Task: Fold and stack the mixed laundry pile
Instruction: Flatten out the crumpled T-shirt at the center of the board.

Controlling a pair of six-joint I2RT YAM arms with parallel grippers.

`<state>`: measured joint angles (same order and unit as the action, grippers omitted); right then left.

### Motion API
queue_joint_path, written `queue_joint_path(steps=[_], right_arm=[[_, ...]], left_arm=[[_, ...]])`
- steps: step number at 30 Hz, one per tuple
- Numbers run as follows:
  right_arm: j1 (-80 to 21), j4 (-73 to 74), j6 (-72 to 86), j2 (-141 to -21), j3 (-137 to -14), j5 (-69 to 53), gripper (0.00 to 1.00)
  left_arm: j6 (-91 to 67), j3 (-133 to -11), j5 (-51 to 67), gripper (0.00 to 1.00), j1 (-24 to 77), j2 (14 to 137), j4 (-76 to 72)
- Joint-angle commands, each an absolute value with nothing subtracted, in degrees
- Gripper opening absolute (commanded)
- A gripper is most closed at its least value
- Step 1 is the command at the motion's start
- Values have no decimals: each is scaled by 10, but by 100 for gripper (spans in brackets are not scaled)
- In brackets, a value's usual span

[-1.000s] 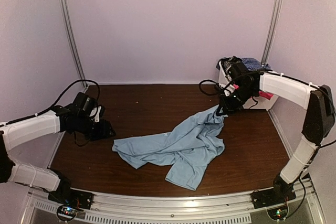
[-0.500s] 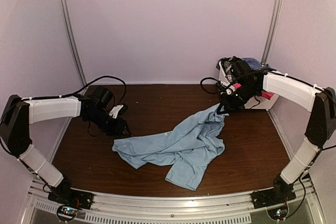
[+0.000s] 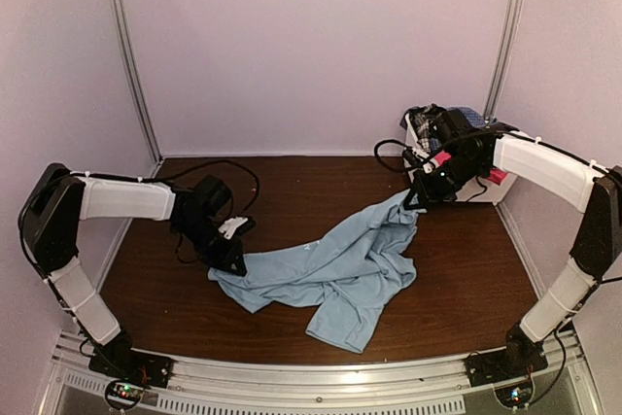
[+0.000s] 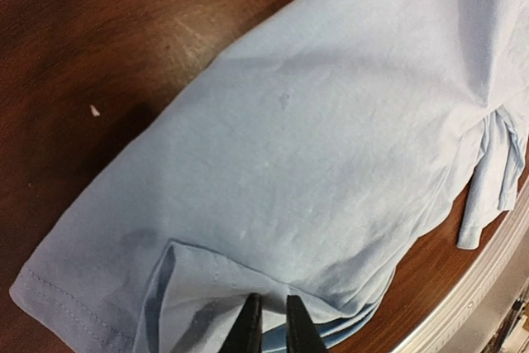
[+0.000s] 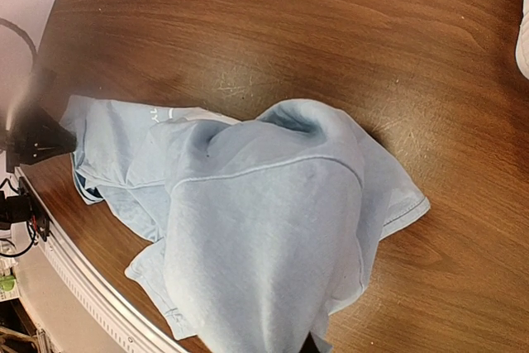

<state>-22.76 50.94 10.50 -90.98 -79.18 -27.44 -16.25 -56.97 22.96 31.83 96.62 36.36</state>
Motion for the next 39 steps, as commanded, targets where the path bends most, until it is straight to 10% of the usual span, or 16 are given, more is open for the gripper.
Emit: queue_joint_path(steps=[1,7,27,34,39], right_arm=[[-229,520,105,-890,-798,-279,0],[-229,524,100,-890,-802,-280,0],[-229,522,106,-885,-793,-279,0],[-229,520,108,-886,-787,-280,0],[-229,526,106,-885,-795,-277,0]], left_arm=[[-162,-604,189,11,318,941,376],[-172,-639,160,35,306,931,382],[-128,-629,166,50,318,1020,402],[-123,-641,169,49,327,1038,396],[-127,-656,174,16,330,1015,396]])
